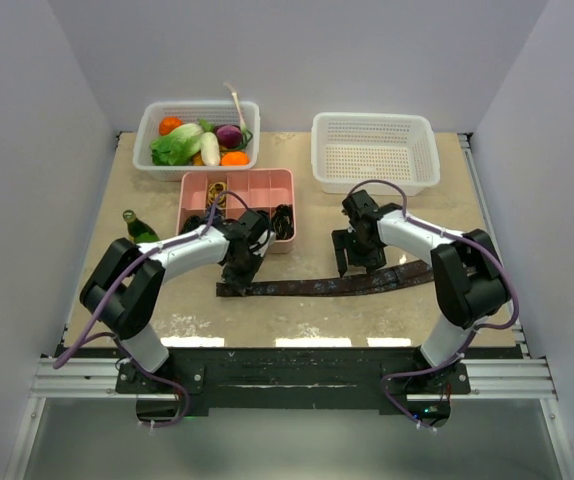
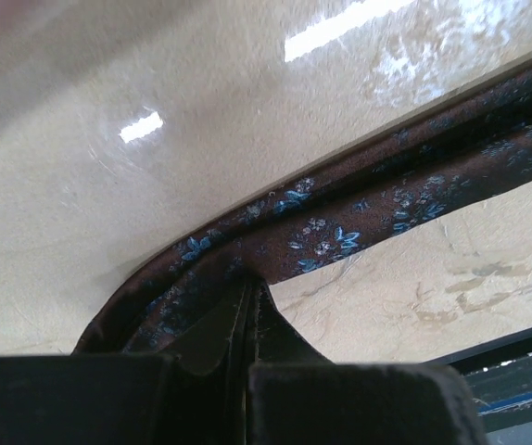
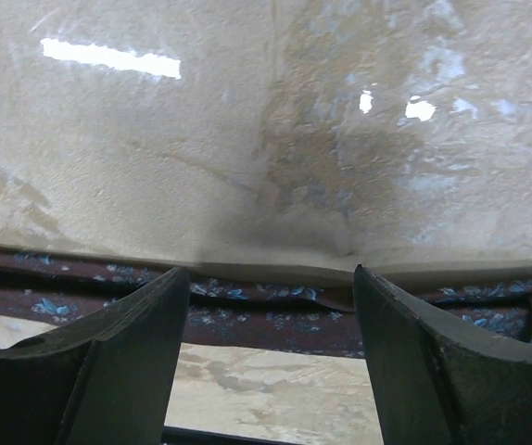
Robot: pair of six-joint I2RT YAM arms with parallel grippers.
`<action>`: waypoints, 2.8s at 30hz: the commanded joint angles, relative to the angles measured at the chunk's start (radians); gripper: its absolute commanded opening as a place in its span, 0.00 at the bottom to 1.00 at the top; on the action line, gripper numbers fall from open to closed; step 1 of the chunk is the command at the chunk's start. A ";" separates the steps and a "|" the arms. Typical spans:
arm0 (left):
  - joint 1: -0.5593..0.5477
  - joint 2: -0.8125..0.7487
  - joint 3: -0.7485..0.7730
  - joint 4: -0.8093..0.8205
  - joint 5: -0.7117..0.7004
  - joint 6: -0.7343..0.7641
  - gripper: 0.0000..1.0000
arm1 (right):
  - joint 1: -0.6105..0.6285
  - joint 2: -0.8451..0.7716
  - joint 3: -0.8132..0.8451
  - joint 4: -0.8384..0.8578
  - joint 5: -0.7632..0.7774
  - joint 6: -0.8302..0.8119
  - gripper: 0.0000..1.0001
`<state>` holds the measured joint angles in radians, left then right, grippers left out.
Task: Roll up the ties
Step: Flatten out the tie at the center of the board, then roll the tie at the center of the board.
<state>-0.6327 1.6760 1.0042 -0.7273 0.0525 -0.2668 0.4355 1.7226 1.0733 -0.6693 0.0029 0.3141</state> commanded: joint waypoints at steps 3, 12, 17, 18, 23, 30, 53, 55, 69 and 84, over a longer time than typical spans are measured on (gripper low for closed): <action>0.033 -0.022 0.043 0.019 0.024 0.026 0.00 | -0.058 -0.034 -0.004 0.039 0.089 0.037 0.76; 0.060 -0.027 0.028 0.023 0.056 0.029 0.00 | -0.320 -0.100 -0.098 0.138 0.045 0.033 0.75; 0.074 -0.027 0.036 0.017 0.060 0.034 0.00 | -0.403 -0.086 -0.131 0.154 0.002 0.040 0.75; 0.076 -0.027 0.037 0.016 0.060 0.035 0.00 | -0.414 -0.083 -0.139 0.155 0.000 0.043 0.75; 0.080 -0.027 0.045 0.011 0.063 0.038 0.00 | -0.483 -0.100 -0.182 0.160 0.000 0.046 0.76; 0.080 -0.047 0.074 0.017 0.086 0.052 0.00 | -0.501 -0.170 -0.184 0.136 0.023 0.052 0.77; 0.208 -0.387 -0.105 0.548 0.154 -0.291 0.60 | 0.066 -0.258 0.054 0.245 -0.029 0.054 0.81; 0.214 -0.409 -0.137 0.533 0.101 -0.305 0.59 | 0.133 -0.252 0.008 0.310 -0.055 0.071 0.80; 0.219 -0.694 -0.418 0.384 -0.186 -0.456 0.55 | 0.460 -0.052 0.042 0.536 -0.078 0.140 0.78; 0.220 -0.707 -0.556 0.465 -0.183 -0.522 0.43 | 0.526 0.150 0.171 0.665 -0.139 0.099 0.24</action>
<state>-0.4191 0.9699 0.4385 -0.3302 -0.0875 -0.7696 0.9443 1.8332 1.1709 -0.0734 -0.1051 0.4332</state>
